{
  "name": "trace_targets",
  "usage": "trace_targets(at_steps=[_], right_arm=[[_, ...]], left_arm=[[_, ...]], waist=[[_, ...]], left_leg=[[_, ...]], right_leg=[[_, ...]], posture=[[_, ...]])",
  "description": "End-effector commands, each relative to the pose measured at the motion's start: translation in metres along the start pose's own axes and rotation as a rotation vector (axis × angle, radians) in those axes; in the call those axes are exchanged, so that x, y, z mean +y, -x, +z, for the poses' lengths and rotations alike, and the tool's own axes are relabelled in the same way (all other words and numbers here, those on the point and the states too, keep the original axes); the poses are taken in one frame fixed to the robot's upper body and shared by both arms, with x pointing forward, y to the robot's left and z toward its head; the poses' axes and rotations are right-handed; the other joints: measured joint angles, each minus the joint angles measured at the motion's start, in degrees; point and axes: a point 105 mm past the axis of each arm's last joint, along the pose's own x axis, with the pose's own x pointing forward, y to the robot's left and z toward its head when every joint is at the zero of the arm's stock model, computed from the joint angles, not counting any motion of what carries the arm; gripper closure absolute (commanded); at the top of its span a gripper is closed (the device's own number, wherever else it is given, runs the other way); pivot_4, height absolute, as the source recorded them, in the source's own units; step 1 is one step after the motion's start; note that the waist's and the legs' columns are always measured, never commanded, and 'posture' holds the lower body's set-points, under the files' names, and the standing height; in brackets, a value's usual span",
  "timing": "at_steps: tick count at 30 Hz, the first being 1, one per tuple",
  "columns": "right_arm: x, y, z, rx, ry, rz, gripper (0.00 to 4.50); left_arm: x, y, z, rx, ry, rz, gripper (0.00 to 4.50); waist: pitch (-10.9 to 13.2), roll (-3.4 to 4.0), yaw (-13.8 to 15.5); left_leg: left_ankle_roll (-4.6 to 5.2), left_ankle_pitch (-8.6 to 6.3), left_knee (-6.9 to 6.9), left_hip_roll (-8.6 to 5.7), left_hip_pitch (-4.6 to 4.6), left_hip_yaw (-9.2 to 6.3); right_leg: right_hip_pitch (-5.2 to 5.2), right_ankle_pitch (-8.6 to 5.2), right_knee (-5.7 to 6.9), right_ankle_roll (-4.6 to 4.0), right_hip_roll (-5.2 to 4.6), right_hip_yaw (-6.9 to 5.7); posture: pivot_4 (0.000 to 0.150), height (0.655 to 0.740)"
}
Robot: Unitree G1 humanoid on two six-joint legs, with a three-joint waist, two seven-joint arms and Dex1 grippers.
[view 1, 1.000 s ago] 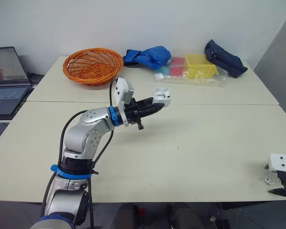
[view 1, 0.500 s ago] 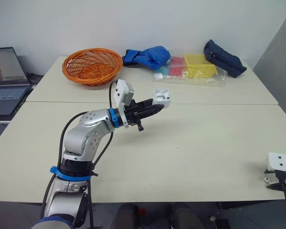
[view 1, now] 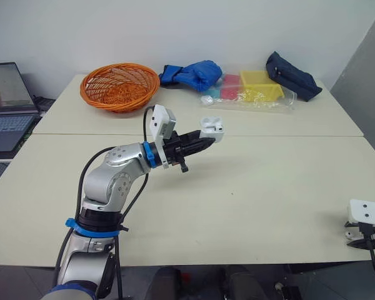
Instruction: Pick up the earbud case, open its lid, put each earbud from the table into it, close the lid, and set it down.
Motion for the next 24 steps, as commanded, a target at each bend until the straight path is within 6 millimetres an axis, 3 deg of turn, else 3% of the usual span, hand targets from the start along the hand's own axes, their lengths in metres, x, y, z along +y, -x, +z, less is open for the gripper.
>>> trace_targets(at_steps=[1, 8, 15, 22, 24], right_arm=[[0.002, -0.002, 0.008, -0.033, 0.010, 0.009, 1.92], [0.002, -0.003, 0.007, -0.026, 0.014, 0.008, 1.92], [0.001, -0.003, 0.002, -0.007, 0.019, 0.003, 4.15], [0.001, -0.002, 0.004, -0.021, 0.018, 0.006, 4.16], [-0.001, 0.001, 0.018, -0.069, 0.041, -0.003, 4.16]], left_arm=[[-0.008, -0.002, 0.012, -0.029, -0.042, -0.035, 3.76], [-0.008, -0.002, 0.013, -0.029, -0.045, -0.036, 3.76], [-0.008, -0.002, 0.013, -0.027, -0.047, -0.035, 3.76], [-0.007, -0.002, 0.013, -0.026, -0.049, -0.032, 3.76], [-0.007, -0.001, 0.013, -0.025, -0.052, -0.033, 3.76]], waist=[[0.0, 0.00, 0.0], [0.0, 0.00, -0.3], [0.0, -0.01, -0.4], [0.0, -0.01, -0.4], [0.0, -0.01, -0.4]], left_leg=[[0.00, 0.00, 0.00, 0.00, 0.00, 0.00], [0.00, 0.00, 0.00, 0.00, 0.00, 0.00], [0.00, 0.00, 0.01, -0.01, 0.00, 0.02], [0.00, 0.00, 0.02, -0.02, 0.00, 0.02], [0.00, 0.00, 0.02, -0.01, 0.00, 0.02]], right_leg=[[0.00, 0.00, 0.00, 0.00, 0.00, 0.00], [0.00, 0.00, 0.01, 0.00, 0.00, 0.00], [0.00, 0.00, 0.01, 0.00, 0.00, 0.02], [0.01, 0.00, 0.01, 0.00, -0.01, 0.03], [0.00, 0.00, 0.01, 0.00, -0.01, 0.03]], posture=[[0.150, 0.7400], [0.150, 0.7400], [0.150, 0.7400], [0.150, 0.7400], [0.150, 0.7400]])
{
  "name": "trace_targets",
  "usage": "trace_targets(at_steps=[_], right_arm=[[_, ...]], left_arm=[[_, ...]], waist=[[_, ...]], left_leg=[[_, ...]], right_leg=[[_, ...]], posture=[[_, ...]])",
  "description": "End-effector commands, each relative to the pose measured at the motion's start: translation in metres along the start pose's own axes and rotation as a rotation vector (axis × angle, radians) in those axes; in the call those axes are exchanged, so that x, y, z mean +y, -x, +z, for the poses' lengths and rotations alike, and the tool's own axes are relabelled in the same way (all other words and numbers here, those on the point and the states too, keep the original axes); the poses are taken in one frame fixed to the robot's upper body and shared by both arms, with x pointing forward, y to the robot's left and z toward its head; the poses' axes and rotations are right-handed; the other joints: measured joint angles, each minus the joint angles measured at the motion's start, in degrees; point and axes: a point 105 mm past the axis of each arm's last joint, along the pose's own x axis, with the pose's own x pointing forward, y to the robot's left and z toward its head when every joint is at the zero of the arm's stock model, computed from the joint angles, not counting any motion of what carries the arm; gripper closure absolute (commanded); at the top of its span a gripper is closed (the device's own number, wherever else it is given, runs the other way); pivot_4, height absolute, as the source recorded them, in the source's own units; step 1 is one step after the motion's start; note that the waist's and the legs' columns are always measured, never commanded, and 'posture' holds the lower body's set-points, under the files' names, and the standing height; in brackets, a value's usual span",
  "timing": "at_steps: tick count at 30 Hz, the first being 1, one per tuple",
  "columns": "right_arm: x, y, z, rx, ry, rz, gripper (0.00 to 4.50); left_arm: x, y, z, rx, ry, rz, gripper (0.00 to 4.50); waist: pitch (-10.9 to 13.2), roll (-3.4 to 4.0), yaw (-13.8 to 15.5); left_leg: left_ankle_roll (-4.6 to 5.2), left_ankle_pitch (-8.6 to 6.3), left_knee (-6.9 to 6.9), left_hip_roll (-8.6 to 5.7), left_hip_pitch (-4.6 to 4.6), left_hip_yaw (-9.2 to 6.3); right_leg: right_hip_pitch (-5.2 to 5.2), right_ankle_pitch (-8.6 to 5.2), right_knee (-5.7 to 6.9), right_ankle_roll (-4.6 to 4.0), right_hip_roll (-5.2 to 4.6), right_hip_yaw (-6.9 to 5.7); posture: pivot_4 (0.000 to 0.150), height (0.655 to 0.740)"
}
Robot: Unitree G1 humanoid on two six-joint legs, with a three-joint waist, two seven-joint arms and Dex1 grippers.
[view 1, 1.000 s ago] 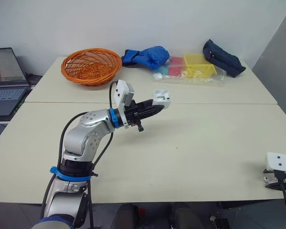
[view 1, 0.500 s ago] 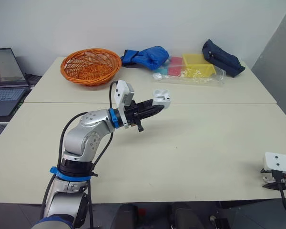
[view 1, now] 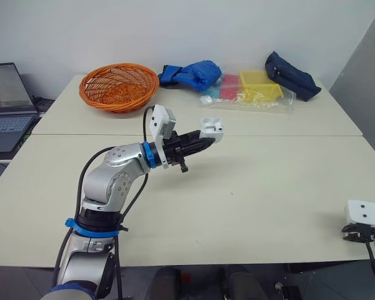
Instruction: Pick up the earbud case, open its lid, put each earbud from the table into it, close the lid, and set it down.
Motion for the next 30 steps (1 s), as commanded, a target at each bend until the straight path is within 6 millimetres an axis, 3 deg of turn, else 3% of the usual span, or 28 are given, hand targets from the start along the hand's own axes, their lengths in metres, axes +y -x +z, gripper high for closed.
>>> trace_targets(at_steps=[1, 5, 7, 9, 11, 14, 17, 24, 30], right_arm=[[-0.005, 0.007, 0.028, -0.104, 0.034, -0.018, 4.16], [-0.024, 0.026, 0.072, -0.261, 0.011, -0.113, 4.16], [-0.042, 0.051, 0.121, -0.500, -0.072, -0.211, 4.16], [-0.046, 0.068, 0.153, -0.658, -0.144, -0.230, 4.16], [-0.059, 0.100, 0.198, -0.933, -0.237, -0.301, 4.16], [-0.063, 0.131, 0.241, -1.172, -0.310, -0.376, 4.16], [-0.065, 0.144, 0.264, -1.345, -0.410, -0.427, 4.16], [-0.051, 0.141, 0.304, -1.529, -0.493, -0.455, 4.16], [-0.049, 0.139, 0.319, -1.589, -0.530, -0.465, 4.16]], left_arm=[[-0.007, -0.002, 0.013, -0.028, -0.052, -0.034, 3.76], [-0.008, -0.002, 0.012, -0.030, -0.054, -0.036, 3.76], [-0.007, -0.005, 0.012, -0.044, -0.064, -0.029, 3.76], [-0.006, -0.007, 0.012, -0.053, -0.073, -0.024, 3.76], [-0.001, -0.017, 0.016, -0.105, -0.085, 0.019, 3.76], [0.007, -0.028, 0.022, -0.163, -0.101, 0.079, 3.76], [0.011, -0.033, 0.024, -0.197, -0.116, 0.109, 3.76], [0.012, -0.047, 0.031, -0.240, -0.139, 0.122, 3.76], [0.012, -0.052, 0.037, -0.261, -0.162, 0.123, 3.76]], waist=[[0.0, 0.00, 0.0], [0.0, 0.04, -0.4], [0.0, 0.03, -0.5], [0.0, 0.03, -0.4], [0.0, -0.08, -0.2], [0.0, -0.08, 0.0], [0.0, -0.10, 0.5], [0.0, -0.06, 1.1], [0.0, -0.05, 1.0]], left_leg=[[0.00, 0.00, 0.00, 0.00, 0.00, 0.00], [0.00, 0.00, -0.01, 0.02, 0.04, 0.01], [-0.01, 0.01, 0.00, 0.02, 0.07, 0.01], [-0.02, 0.01, 0.01, 0.09, 0.08, 0.00], [-0.02, 0.02, -0.01, 0.04, 0.06, -0.11], [-0.03, 0.02, 0.00, 0.04, -0.04, -0.15], [-0.03, 0.02, -0.06, 0.04, -0.18, -0.18], [-0.01, 0.00, -0.01, -0.04, -1.05, -0.06], [0.00, 0.01, -0.01, -0.02, -1.00, -0.12]], right_leg=[[0.00, 0.00, 0.00, 0.00, 0.00, 0.00], [-0.02, 0.16, 0.10, 0.27, 0.01, 0.04], [-0.05, 0.17, 0.17, 0.27, 0.02, 0.05], [-0.06, 0.22, 0.18, 0.18, 0.04, 0.04], [-0.04, 0.22, 0.18, 0.17, 0.03, -0.04], [-0.07, 0.25, 0.17, 0.14, 0.03, -0.06], [-0.13, 0.36, 0.06, -0.06, 0.02, -0.12], [-1.01, 0.40, 0.19, 0.03, -0.09, -0.07], [-0.96, 0.40, 0.19, 0.02, -0.01, -0.12]], posture=[[0.150, 0.7400], [0.150, 0.7400], [0.150, 0.7400], [0.150, 0.7400], [0.150, 0.7400], [0.150, 0.7400], [0.150, 0.7400], [0.150, 0.7400], [0.150, 0.7400]])
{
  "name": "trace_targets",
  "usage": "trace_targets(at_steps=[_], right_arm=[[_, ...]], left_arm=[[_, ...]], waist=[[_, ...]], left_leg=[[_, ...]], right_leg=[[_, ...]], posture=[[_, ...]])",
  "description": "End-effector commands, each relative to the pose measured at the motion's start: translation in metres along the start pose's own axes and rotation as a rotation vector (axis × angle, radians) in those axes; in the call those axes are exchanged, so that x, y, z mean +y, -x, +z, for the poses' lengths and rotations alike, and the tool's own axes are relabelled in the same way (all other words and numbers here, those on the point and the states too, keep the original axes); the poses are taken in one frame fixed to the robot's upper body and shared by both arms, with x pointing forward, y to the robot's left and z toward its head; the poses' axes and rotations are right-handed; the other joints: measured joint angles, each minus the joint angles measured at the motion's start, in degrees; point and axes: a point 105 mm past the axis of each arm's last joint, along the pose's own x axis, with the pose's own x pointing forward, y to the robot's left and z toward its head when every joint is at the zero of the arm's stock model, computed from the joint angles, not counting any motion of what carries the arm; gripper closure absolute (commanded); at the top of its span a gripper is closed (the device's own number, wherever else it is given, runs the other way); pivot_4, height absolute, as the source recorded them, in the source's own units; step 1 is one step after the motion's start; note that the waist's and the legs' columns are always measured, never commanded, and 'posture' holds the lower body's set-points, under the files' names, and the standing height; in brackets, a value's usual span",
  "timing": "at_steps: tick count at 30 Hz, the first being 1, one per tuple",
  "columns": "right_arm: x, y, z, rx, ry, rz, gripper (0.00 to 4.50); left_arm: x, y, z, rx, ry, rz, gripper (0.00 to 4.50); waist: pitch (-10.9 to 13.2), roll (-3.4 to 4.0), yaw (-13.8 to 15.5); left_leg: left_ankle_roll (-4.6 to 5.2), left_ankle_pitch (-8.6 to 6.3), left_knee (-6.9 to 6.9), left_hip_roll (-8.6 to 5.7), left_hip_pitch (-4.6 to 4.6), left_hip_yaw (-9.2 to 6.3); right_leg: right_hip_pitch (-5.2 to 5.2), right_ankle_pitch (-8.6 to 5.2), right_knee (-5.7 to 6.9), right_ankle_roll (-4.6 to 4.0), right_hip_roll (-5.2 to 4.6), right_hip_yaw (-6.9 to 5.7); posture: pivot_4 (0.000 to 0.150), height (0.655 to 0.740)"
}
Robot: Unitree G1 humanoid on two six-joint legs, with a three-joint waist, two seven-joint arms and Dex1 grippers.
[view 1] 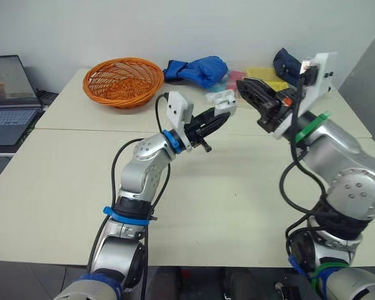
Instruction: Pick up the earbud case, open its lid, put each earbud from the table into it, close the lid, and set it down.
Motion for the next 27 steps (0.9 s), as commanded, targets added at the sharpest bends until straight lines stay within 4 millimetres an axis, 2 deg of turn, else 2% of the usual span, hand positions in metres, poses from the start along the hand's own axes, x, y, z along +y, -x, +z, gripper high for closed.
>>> trace_targets(at_steps=[1, 8, 14, 27], right_arm=[[0.005, 0.000, 0.009, -0.065, 0.016, -0.009, 4.16], [0.014, -0.011, 0.000, -0.080, -0.045, -0.006, 4.16], [0.015, -0.014, -0.008, -0.061, -0.060, 0.000, 4.16], [0.008, -0.014, -0.012, -0.063, -0.056, -0.029, 4.16]], left_arm=[[-0.001, -0.003, 0.011, -0.038, -0.038, -0.007, 3.76], [-0.002, -0.006, 0.014, -0.047, -0.062, -0.018, 3.76], [-0.001, -0.006, 0.019, -0.055, -0.073, -0.023, 3.76], [-0.004, -0.006, 0.023, -0.067, -0.083, -0.036, 3.76]], waist=[[0.0, 0.00, -0.1], [0.0, 0.00, -0.8], [0.0, 0.00, -1.1], [0.0, 0.00, -1.2]], left_leg=[[0.00, 0.00, 0.01, 0.00, 0.01, 0.01], [0.02, 0.02, 0.00, 0.06, 0.03, -0.02], [0.02, 0.02, 0.00, 0.05, 0.02, 0.00], [0.02, 0.02, -0.01, 0.06, 0.03, 0.00]], right_leg=[[0.00, 0.00, -0.01, 0.00, 0.00, 0.01], [0.00, 0.00, 0.02, -0.01, 0.07, 0.00], [0.00, -0.01, -0.01, -0.01, 0.05, 0.02], [0.00, -0.01, -0.01, -0.01, 0.06, 0.01]], posture=[[0.150, 0.7400], [0.150, 0.7400], [0.150, 0.7400], [0.150, 0.7400]])
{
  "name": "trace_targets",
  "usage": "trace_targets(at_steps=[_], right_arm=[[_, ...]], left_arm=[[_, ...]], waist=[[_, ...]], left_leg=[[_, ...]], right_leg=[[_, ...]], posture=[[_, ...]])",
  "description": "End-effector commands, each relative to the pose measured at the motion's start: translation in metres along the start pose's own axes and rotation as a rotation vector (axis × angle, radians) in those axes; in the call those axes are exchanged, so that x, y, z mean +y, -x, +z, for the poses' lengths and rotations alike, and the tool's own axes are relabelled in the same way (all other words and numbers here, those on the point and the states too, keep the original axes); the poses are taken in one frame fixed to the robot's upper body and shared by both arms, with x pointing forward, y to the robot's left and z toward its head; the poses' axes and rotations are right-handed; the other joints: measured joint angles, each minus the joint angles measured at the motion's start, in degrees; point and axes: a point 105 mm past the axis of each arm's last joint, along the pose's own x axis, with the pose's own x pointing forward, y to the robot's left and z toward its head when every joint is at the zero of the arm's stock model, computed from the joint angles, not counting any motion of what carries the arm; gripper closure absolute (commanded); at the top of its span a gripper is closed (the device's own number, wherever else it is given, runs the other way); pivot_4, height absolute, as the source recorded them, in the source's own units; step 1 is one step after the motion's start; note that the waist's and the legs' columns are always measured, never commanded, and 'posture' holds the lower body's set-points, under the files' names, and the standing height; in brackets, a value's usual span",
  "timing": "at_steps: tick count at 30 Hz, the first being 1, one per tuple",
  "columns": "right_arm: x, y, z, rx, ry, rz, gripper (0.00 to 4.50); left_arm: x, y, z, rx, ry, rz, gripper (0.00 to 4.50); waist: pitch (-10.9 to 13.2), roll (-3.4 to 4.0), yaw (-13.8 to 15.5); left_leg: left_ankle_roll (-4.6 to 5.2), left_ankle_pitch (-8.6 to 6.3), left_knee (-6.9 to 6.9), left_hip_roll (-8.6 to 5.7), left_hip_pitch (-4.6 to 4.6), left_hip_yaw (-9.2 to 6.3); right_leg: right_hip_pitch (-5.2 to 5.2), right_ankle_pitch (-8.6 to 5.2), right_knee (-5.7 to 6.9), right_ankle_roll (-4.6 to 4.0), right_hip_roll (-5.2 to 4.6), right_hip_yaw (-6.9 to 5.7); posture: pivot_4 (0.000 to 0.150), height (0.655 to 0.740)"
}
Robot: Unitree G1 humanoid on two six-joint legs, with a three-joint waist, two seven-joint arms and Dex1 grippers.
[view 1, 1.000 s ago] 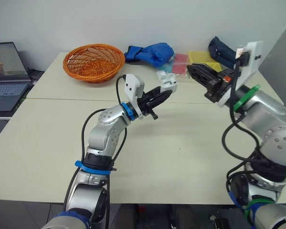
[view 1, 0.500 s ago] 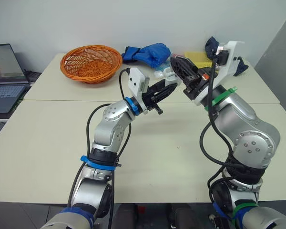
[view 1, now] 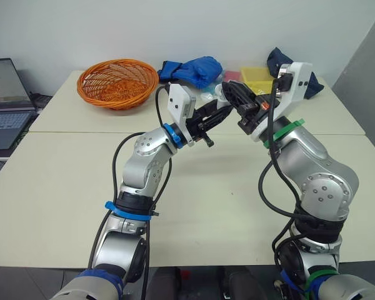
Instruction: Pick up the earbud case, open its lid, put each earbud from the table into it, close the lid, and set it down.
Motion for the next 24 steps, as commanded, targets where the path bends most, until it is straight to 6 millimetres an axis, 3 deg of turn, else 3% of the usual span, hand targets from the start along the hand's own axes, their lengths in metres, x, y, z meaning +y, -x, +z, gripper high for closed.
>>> trace_targets(at_steps=[1, 24], right_arm=[[0.004, 0.001, 0.010, -0.047, 0.021, 0.016, 4.16], [0.006, 0.002, 0.000, -0.012, 0.030, 0.017, 4.16]], left_arm=[[-0.006, -0.003, 0.018, -0.055, -0.047, -0.030, 3.76], [-0.005, -0.003, 0.019, -0.061, -0.044, -0.035, 3.76]], waist=[[0.0, 0.00, 0.0], [0.0, 0.00, 0.0]], left_leg=[[0.00, 0.00, 0.00, 0.00, 0.00, 0.00], [0.00, 0.00, -0.02, 0.01, 0.00, 0.00]], right_leg=[[0.00, 0.00, -0.01, 0.00, 0.00, 0.00], [0.00, 0.00, -0.03, 0.01, 0.00, 0.00]], posture=[[0.150, 0.7400], [0.150, 0.7400]])
